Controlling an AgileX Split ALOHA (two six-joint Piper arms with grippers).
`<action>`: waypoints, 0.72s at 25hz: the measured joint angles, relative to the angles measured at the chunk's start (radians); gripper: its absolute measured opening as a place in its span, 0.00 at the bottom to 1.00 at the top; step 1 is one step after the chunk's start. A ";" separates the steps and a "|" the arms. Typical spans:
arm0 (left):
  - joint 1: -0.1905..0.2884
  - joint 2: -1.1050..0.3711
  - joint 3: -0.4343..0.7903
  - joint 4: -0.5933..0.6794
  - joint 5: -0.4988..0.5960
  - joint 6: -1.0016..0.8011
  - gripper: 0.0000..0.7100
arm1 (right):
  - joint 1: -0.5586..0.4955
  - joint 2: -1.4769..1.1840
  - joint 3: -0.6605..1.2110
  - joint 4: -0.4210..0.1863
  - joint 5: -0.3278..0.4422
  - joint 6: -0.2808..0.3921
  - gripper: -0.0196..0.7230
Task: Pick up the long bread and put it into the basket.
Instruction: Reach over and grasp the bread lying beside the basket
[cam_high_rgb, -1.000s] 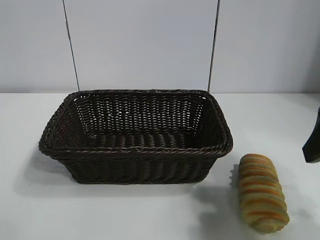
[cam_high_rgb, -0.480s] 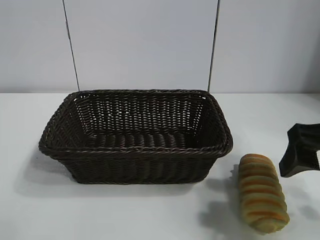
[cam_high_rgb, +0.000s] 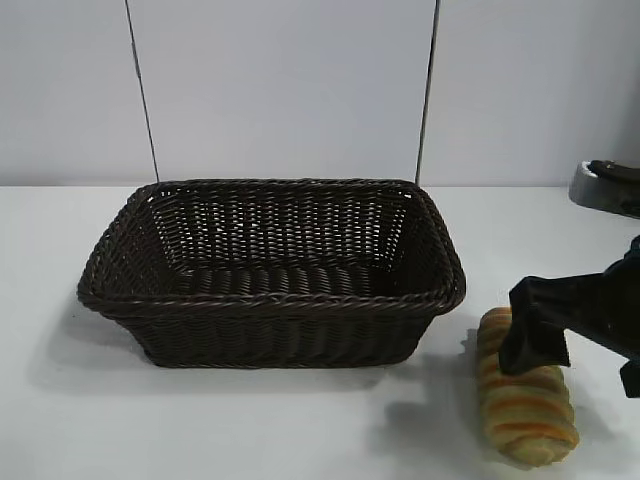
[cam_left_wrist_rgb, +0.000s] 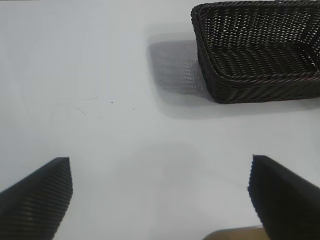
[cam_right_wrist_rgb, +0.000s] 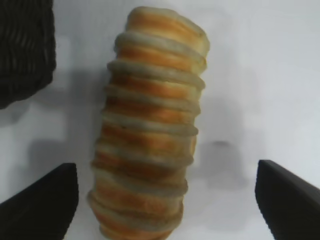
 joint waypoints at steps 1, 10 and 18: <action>0.000 0.000 0.000 0.000 0.000 0.000 0.97 | 0.000 0.016 0.000 0.000 -0.006 0.000 0.94; 0.000 0.000 0.000 0.000 0.000 0.000 0.97 | 0.000 0.078 -0.005 0.015 -0.036 0.007 0.43; 0.000 0.000 0.000 0.000 -0.005 0.000 0.97 | 0.000 0.072 -0.017 0.037 -0.009 0.010 0.12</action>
